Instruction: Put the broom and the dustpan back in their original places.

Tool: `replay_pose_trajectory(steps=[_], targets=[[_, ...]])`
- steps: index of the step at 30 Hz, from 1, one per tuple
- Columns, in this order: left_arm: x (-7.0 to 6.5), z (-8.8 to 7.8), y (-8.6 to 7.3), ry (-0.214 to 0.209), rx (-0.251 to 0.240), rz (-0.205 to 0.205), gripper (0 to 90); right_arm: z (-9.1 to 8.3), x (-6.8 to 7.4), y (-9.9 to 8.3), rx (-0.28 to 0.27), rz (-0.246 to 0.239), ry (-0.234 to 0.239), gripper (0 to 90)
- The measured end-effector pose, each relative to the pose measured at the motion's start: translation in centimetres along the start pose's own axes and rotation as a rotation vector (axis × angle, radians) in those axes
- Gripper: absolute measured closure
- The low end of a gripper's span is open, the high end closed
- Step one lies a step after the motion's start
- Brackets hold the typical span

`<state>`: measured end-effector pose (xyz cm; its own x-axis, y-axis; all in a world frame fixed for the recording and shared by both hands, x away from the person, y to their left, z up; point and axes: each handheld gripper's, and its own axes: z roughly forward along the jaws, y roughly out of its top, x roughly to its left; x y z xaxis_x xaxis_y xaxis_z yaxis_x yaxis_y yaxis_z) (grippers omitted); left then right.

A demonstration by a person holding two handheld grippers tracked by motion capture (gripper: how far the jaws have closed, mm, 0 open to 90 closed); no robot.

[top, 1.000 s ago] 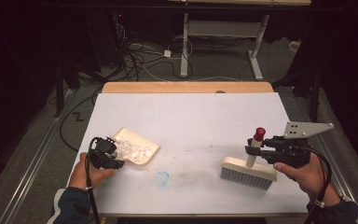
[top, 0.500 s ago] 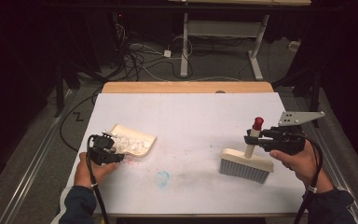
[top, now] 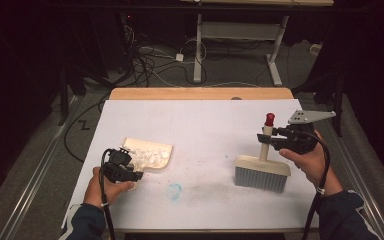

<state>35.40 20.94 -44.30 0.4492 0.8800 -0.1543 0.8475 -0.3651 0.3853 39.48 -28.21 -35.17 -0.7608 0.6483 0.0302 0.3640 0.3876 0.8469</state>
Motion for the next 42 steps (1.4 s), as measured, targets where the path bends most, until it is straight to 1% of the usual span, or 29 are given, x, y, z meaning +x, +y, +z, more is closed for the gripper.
replay_pose_trajectory(steps=[2, 4, 5, 7, 9, 10, 11, 12, 13, 14, 16, 17, 19, 20, 22, 25, 27, 28, 29, 30, 31, 32, 33, 35, 36, 37, 38, 40, 42], targets=[[-0.2, 0.1, -0.1, -0.021, 0.017, 0.011, 53.1, 0.3, -0.2, 0.2, -0.009, 0.014, -0.018, 62.9], [-0.6, 0.2, -0.1, -0.018, 0.02, 0.022, 51.0, 0.8, -0.3, 0.3, -0.016, 0.017, -0.04, 62.4], [-0.9, 0.2, -0.1, -0.014, 0.028, 0.035, 49.9, 1.0, -0.4, 0.4, -0.01, 0.01, -0.052, 61.8], [-1.2, 0.0, -0.1, -0.02, 0.024, 0.047, 49.0, 1.5, -0.4, 0.5, -0.005, 0.005, -0.085, 60.9], [-1.3, -0.3, -0.1, -0.014, 0.008, 0.056, 49.2, 2.0, -0.6, 0.6, -0.002, 0.01, -0.103, 60.1], [-1.3, -0.5, -0.1, -0.006, -0.007, 0.069, 48.1, 2.1, -0.6, 0.6, -0.004, 0.008, -0.122, 58.8], [-1.4, -0.6, -0.1, 0.001, -0.014, 0.08, 46.1, 2.2, -0.6, 0.7, -0.014, 0.013, -0.158, 57.3], [-1.5, -0.9, 0.0, 0.01, -0.026, 0.097, 43.5, 2.3, -0.6, 0.7, -0.017, 0.012, -0.173, 55.5], [-1.7, -1.1, 0.0, 0.029, -0.04, 0.121, 40.6, 2.4, -0.6, 0.8, -0.027, 0.017, -0.185, 52.8], [-1.9, -1.3, 0.0, 0.047, -0.048, 0.136, 38.1, 2.4, -0.7, 0.9, -0.045, 0.024, -0.21, 50.5], [-2.3, -1.7, 0.0, 0.079, -0.073, 0.174, 30.0, 2.5, -0.8, 1.0, -0.065, 0.032, -0.239, 50.4], [-2.4, -1.9, 0.0, 0.091, -0.085, 0.186, 29.1, 2.5, -0.8, 1.0, -0.084, 0.029, -0.241, 49.7], [-2.5, -2.1, 0.0, 0.098, -0.107, 0.191, 24.8, 2.4, -0.8, 1.2, -0.111, 0.027, -0.265, 48.3], [-2.6, -2.2, 0.0, 0.099, -0.12, 0.2, 24.5, 2.4, -0.7, 1.2, -0.114, 0.024, -0.272, 48.8], [-2.8, -2.2, 0.0, 0.101, -0.126, 0.218, 23.8, 2.3, -0.5, 1.4, -0.129, 0.015, -0.265, 48.3], [-3.0, -2.2, 0.0, 0.109, -0.135, 0.239, 22.7, 2.3, -0.2, 1.4, -0.133, 0.002, -0.271, 46.7], [-3.2, -2.2, 0.0, 0.117, -0.147, 0.249, 22.1, 2.4, 0.1, 1.4, -0.14, 0.003, -0.27, 45.3], [-3.4, -2.2, 0.0, 0.134, -0.168, 0.254, 21.7, 2.5, 0.2, 1.4, -0.139, -0.006, -0.269, 44.1], [-3.4, -2.2, 0.0, 0.14, -0.185, 0.255, 21.6, 2.6, 0.4, 1.4, -0.137, -0.016, -0.272, 43.1], [-3.6, -2.1, 0.0, 0.146, -0.225, 0.26, 21.6, 2.6, 0.5, 1.3, -0.136, -0.02, -0.275, 43.0], [-3.7, -2.0, 0.0, 0.148, -0.241, 0.266, 21.6, 2.7, 0.6, 1.3, -0.134, -0.032, -0.272, 42.1], [-3.8, -1.9, 0.0, 0.155, -0.258, 0.275, 21.6, 2.8, 0.7, 1.3, -0.132, -0.033, -0.273, 40.6], [-4.0, -1.8, 0.0, 0.173, -0.285, 0.284, 21.6, 2.8, 0.8, 1.3, -0.135, -0.036, -0.273, 39.2], [-4.1, -1.9, 0.0, 0.174, -0.329, 0.295, 20.3, 2.8, 1.0, 1.2, -0.147, -0.039, -0.283, 37.9], [-4.2, -1.9, 0.0, 0.176, -0.335, 0.301, 20.2, 2.9, 1.1, 1.2, -0.151, -0.044, -0.284, 36.7], [-4.3, -1.9, 0.0, 0.183, -0.34, 0.315, 20.1, 2.9, 1.2, 1.1, -0.151, -0.042, -0.285, 35.7], [-4.4, -1.9, -0.1, 0.187, -0.348, 0.331, 19.8, 3.0, 1.2, 1.1, -0.153, -0.05, -0.284, 35.2], [-4.6, -1.9, -0.2, 0.201, -0.373, 0.346, 18.9, 3.1, 1.5, 0.9, -0.158, -0.054, -0.291, 33.5], [-4.8, -2.0, -0.3, 0.203, -0.411, 0.359, 18.9, 3.0, 1.8, 0.9, -0.169, -0.054, -0.295, 32.0]])
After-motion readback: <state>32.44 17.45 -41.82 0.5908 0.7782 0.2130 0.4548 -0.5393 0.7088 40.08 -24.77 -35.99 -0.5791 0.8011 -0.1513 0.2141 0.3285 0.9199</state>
